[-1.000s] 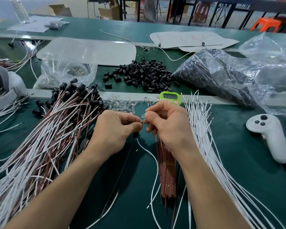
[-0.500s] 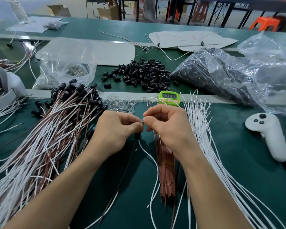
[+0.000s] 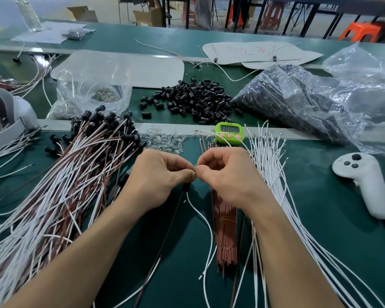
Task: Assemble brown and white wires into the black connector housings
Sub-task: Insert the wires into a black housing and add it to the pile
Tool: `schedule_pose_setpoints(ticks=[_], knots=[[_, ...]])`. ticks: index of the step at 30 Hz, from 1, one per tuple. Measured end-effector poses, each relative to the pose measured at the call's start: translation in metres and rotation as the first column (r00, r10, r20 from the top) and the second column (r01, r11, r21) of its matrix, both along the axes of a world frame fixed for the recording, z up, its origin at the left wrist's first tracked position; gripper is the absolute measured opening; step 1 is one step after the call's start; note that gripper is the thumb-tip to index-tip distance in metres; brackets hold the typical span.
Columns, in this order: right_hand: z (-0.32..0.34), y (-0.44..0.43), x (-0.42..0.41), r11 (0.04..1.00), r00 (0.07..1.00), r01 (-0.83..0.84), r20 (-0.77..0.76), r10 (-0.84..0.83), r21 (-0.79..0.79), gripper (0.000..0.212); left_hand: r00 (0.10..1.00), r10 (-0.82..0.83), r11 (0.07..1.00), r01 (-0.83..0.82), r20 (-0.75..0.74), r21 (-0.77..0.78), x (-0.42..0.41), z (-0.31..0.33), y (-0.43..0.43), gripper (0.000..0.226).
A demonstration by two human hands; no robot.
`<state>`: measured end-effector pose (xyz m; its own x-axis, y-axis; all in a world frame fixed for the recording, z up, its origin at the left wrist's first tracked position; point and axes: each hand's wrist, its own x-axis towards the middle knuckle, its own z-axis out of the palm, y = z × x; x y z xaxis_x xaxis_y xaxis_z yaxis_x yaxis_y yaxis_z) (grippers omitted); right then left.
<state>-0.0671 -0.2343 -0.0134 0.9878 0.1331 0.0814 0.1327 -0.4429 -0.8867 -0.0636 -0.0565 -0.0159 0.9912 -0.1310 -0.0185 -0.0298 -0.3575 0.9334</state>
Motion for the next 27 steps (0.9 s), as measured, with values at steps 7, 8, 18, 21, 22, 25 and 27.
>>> schedule_pose_setpoints(ticks=[7,8,18,21,22,25,27], knots=[[0.000,0.000,0.000,0.998,1.000,0.007,-0.027,-0.005,0.056,0.015,1.000,0.000,0.996,0.000,-0.001,-0.092,-0.001,0.000,-0.003,0.019],[0.000,0.001,0.000,0.998,1.000,0.013,-0.024,-0.011,0.069,0.015,1.000,0.000,0.994,-0.001,-0.006,-0.113,-0.001,0.000,-0.003,0.019],[-0.005,0.002,0.003,0.991,0.999,0.049,-0.027,-0.046,0.123,0.013,0.998,0.022,0.979,-0.034,-0.062,-0.200,-0.001,-0.001,-0.005,0.014],[-0.007,-0.001,0.005,0.981,0.997,0.066,-0.051,-0.058,0.182,0.009,0.994,0.087,0.981,-0.097,-0.066,-0.169,0.001,-0.003,-0.002,0.012],[-0.008,-0.002,0.005,0.976,0.995,0.086,-0.058,-0.076,0.201,0.010,0.992,0.104,0.982,-0.113,-0.065,-0.153,0.002,-0.003,-0.001,0.012],[-0.010,-0.002,0.006,0.954,0.985,0.167,-0.077,-0.152,0.250,0.011,0.990,0.123,0.982,-0.131,-0.063,-0.133,0.003,-0.005,0.000,0.014],[-0.011,0.001,0.006,0.936,0.980,0.195,-0.088,-0.177,0.292,0.015,0.992,0.111,0.985,-0.118,-0.060,-0.128,0.003,-0.006,0.000,0.016]])
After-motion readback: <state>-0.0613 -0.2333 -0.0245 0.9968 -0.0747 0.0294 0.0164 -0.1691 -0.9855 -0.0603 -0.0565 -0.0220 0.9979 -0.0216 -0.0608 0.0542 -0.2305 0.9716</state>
